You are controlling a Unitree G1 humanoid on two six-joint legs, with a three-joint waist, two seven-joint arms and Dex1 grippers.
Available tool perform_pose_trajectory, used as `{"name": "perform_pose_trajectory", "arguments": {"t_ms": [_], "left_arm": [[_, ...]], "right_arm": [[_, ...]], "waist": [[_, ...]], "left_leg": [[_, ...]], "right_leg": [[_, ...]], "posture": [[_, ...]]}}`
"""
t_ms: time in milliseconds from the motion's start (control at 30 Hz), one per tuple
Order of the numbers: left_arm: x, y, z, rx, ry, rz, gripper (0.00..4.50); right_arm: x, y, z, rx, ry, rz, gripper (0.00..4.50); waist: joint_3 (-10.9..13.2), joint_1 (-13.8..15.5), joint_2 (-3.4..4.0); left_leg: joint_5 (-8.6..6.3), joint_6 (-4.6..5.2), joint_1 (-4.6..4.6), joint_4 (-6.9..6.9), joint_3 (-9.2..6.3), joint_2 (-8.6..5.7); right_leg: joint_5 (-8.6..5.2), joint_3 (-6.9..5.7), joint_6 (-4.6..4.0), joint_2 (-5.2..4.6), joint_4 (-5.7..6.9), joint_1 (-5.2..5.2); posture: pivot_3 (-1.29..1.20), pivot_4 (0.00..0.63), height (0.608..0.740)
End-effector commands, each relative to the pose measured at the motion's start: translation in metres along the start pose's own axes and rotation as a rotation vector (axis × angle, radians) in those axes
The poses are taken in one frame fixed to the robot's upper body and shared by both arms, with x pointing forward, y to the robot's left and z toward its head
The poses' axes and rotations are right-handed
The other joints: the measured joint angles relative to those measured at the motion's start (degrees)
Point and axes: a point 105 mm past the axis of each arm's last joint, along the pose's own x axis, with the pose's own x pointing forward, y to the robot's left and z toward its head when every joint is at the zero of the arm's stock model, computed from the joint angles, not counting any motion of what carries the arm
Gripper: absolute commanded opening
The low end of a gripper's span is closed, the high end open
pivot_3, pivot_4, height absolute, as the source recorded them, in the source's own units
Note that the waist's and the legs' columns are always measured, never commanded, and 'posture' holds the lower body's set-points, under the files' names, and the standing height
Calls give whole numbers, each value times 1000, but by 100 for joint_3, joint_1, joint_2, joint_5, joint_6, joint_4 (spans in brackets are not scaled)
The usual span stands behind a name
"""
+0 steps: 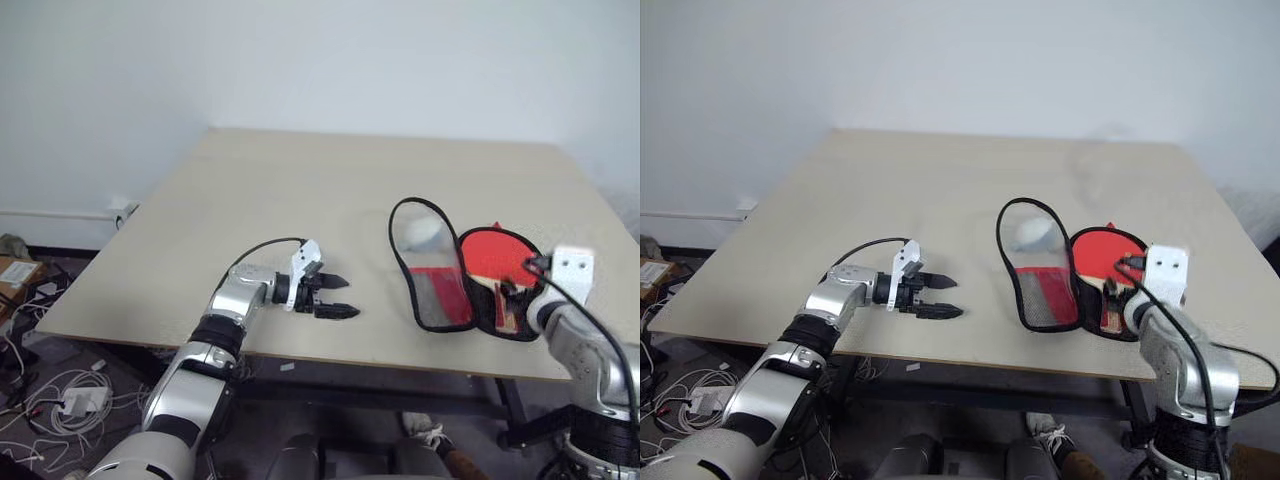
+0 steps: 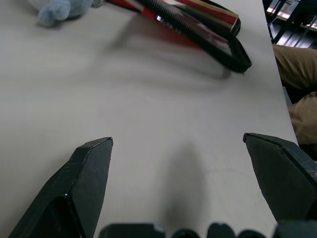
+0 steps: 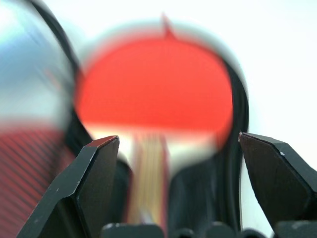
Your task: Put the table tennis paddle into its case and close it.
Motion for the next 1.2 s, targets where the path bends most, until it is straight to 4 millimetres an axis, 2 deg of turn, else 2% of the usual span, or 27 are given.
{"name": "perform_pose_trajectory", "arguments": {"t_ms": [33,300,533,667,767,900,1000,1067,1200], "left_arm": [[-3,4,16,29,-31,5,4500],[-4,5,15,27,-16,10,4500],[-9,6,17,-5,-36,14,4500],[-9,6,15,-5,-26,18,4500],[-8,5,14,-5,-27,15,4500],[-6,4,13,11,-15,7,4500],[-4,1,11,26,-1,-7,4500],[-4,1,10,21,-5,-7,4500],[-2,1,11,17,-7,-10,4500]], "right_arm": [[1,44,20,-33,-56,130,4197],[35,112,1,-141,48,207,4197],[33,148,13,-141,5,287,4197],[28,159,18,-142,-13,321,4197],[32,156,4,-228,21,285,4197],[42,137,-8,-422,16,145,4197],[45,121,-5,-534,-16,37,4197],[45,110,1,-538,-31,-18,4197],[37,91,28,-544,-120,-117,4197]], "waist": [[-1,13,-2],[2,34,-1],[2,22,0],[2,20,0],[2,19,0],[2,21,0],[2,16,1],[2,16,1],[2,29,1]], "left_leg": [[0,0,1,-1,-3,5],[0,-1,-4,1,-5,-4],[1,-1,-6,-7,-12,-1],[2,-3,-5,-6,-14,0],[3,-3,-5,-6,-14,-1],[3,-4,-6,-6,-12,-1],[3,-5,-7,-6,-9,-1],[4,-5,-9,-7,-9,0],[5,-6,-13,-5,-10,-1]], "right_leg": [[0,-1,-1,5,0,0],[5,1,-7,2,-1,-1],[16,0,-26,7,7,-12],[15,0,-25,9,11,-21],[16,0,-26,9,11,-21],[16,0,-26,8,11,-24],[16,2,-26,8,11,-27],[16,4,-27,9,14,-32],[16,4,-26,10,14,-32]], "posture": [[0,0,740],[0,0,740],[0,0,740],[0,0,740],[0,0,740],[0,0,740],[0,0,740],[0,0,740],[0,0,740]]}}
